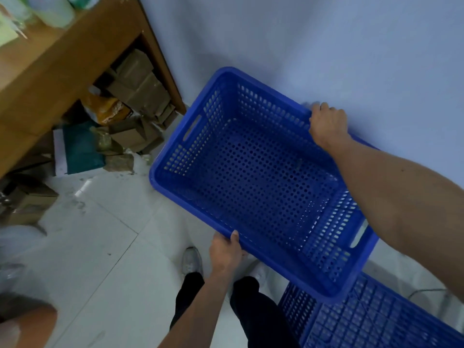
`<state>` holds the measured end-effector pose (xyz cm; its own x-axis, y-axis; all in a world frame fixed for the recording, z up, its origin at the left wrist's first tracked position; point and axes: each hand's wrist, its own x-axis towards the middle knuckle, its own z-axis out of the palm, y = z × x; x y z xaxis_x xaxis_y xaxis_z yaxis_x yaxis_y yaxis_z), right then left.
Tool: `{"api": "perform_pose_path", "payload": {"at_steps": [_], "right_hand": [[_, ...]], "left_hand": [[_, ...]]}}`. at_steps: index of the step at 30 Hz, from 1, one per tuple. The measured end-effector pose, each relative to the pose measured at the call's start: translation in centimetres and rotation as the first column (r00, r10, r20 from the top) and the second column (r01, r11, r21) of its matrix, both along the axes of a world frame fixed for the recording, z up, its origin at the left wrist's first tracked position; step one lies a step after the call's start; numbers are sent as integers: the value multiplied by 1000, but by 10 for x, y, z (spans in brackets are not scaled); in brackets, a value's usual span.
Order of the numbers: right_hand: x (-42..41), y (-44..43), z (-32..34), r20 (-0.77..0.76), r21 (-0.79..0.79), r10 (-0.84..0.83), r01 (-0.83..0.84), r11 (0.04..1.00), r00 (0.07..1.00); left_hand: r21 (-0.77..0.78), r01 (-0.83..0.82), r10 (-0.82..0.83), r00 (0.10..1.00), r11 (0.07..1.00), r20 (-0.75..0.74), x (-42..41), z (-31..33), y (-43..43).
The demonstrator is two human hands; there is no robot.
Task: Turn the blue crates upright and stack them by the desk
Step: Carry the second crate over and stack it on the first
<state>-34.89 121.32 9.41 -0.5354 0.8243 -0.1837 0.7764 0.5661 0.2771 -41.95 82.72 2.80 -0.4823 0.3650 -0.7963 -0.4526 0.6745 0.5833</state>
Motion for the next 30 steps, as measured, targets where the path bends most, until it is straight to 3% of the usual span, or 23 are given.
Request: {"api": "perform_pose_path", "payload": {"at_steps": [4, 16, 22, 24, 27, 30], "right_hand": [[4, 8, -13, 24, -21, -30, 30, 999, 999], [23, 7, -22, -122, -194, -135, 110, 975, 983], [21, -48, -8, -133, -217, -137, 106, 970, 982], [22, -89, -9, -102, -362, -111, 67, 930, 989], [28, -160, -19, -50, -637, -128, 67, 768, 990], [35, -228, -24, -77, -750, -292, 138, 647, 953]], "left_hand": [[11, 38, -37, 999, 999, -20, 4, -9, 6], [-47, 32, -30, 998, 998, 49, 10, -23, 2], [-37, 92, -92, 996, 995, 15, -2, 1, 18], [-50, 141, -140, 990, 989, 19, -10, 14, 30], [-45, 217, -214, 975, 975, 64, -25, 31, 45], [-96, 367, -367, 930, 925, 15, -43, 33, 44]]}}
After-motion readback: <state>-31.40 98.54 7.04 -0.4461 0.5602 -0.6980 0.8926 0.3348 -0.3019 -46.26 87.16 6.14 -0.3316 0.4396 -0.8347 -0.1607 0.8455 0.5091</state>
